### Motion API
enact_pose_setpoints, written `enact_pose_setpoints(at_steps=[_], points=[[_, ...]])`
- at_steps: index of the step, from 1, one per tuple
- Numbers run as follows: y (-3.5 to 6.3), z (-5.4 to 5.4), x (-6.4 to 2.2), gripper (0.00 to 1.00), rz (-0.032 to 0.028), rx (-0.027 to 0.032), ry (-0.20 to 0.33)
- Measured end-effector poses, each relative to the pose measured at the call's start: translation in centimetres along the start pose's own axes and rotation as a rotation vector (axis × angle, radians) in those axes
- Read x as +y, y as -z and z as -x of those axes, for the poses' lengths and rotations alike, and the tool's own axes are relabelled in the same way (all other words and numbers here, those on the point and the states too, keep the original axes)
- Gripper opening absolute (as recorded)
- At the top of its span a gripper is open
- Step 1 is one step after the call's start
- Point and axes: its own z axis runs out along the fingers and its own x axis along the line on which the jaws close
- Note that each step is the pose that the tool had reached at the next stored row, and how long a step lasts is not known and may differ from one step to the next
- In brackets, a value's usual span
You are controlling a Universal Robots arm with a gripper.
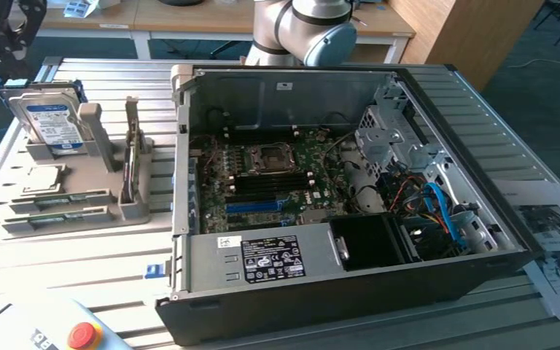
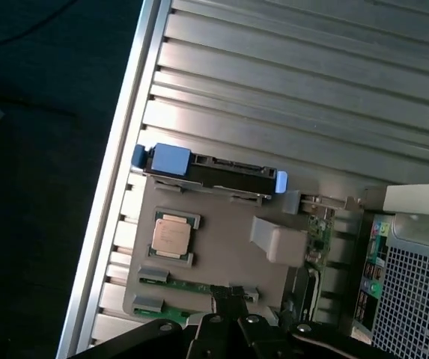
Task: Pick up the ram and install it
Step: 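Pick up the ram and move it above insertion slot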
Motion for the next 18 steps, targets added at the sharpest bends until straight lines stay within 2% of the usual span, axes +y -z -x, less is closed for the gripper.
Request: enact_pose_setpoints(at_steps=[18], points=[[0.0, 0.0, 0.0, 0.1, 0.0115, 0.0114, 0.251]])
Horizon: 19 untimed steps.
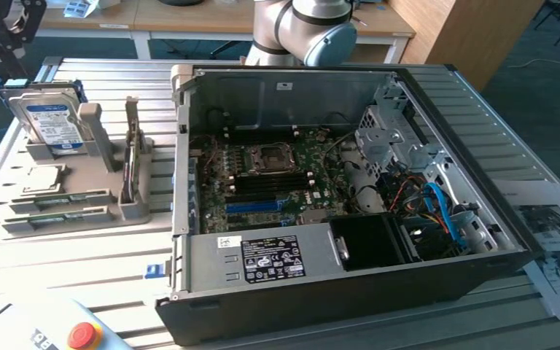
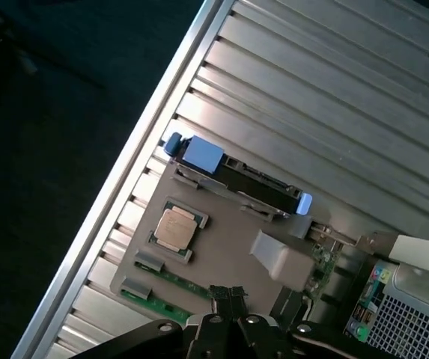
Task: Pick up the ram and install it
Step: 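Pick up the ram and move it above insertion slot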
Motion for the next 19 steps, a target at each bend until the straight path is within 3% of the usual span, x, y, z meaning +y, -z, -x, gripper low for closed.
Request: enact_pose_setpoints(at_steps=[19], points=[[0.0, 0.0, 0.0, 0.1, 0.0168, 0.0076, 0.239]])
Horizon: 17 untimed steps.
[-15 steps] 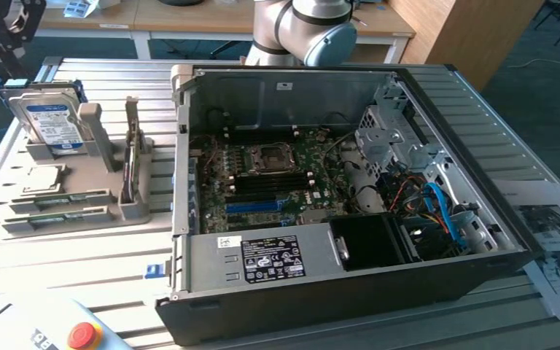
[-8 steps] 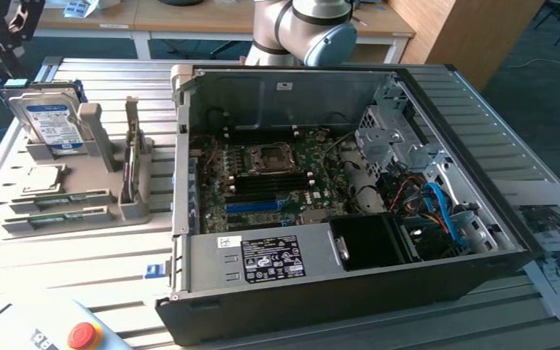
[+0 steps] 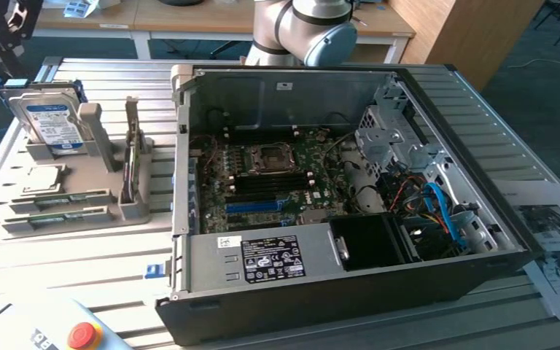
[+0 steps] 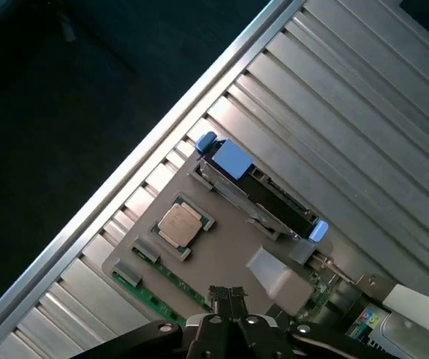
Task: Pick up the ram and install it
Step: 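Pick up the ram and move it above insertion slot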
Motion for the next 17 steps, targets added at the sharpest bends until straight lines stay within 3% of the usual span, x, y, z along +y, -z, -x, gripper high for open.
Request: enact_pose_setpoints(at_steps=[17], points=[[0.0, 0.0, 0.0, 0.1, 0.0149, 0.0079, 0.219]])
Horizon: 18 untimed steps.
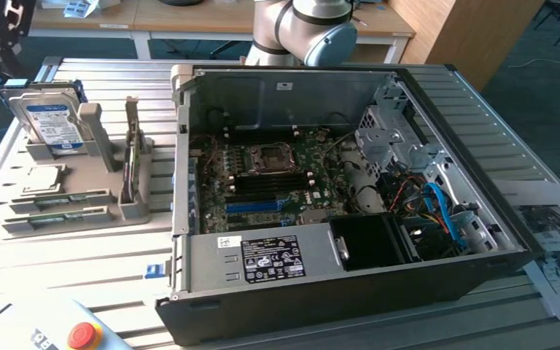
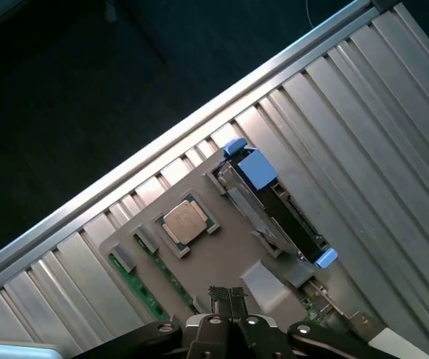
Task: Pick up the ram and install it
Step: 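Pick up the ram and move it above insertion slot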
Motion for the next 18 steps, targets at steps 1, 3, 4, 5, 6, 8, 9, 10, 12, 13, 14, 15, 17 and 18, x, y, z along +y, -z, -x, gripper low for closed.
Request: enact_pose_setpoints(at_steps=[1, 3, 4, 5, 6, 8, 9, 10, 12, 13, 14, 15, 17, 18], points=[[0.0, 0.0, 0.0, 0.1, 0.0008, 0.0004, 0.012], [0.0, 0.0, 0.0, 0.1, 0.0025, 0.0012, 0.036], [0.0, 0.0, 0.0, 0.1, 0.0033, 0.0015, 0.048], [0.0, 0.0, 0.0, 0.1, 0.0042, 0.0019, 0.059], [0.0, 0.0, 0.0, 0.1, 0.0052, 0.0022, 0.072], [0.0, 0.0, 0.0, 0.1, 0.007, 0.0027, 0.096], [0.0, 0.0, 0.0, 0.1, 0.0079, 0.003, 0.108], [0.0, 0.0, 0.0, 0.1, 0.0088, 0.0032, 0.119], [0.0, 0.0, 0.0, 0.1, 0.0106, 0.0038, 0.143], [0.0, 0.0, 0.0, 0.1, 0.0115, 0.0042, 0.155], [0.0, 0.0, 0.0, 0.1, 0.0124, 0.0045, 0.167], [0.0, 0.0, 0.0, 0.1, 0.0132, 0.0049, 0.179], [0.0, 0.0, 0.0, 0.1, 0.0148, 0.0057, 0.203], [0.0, 0.0, 0.0, 0.1, 0.0156, 0.006, 0.215]])
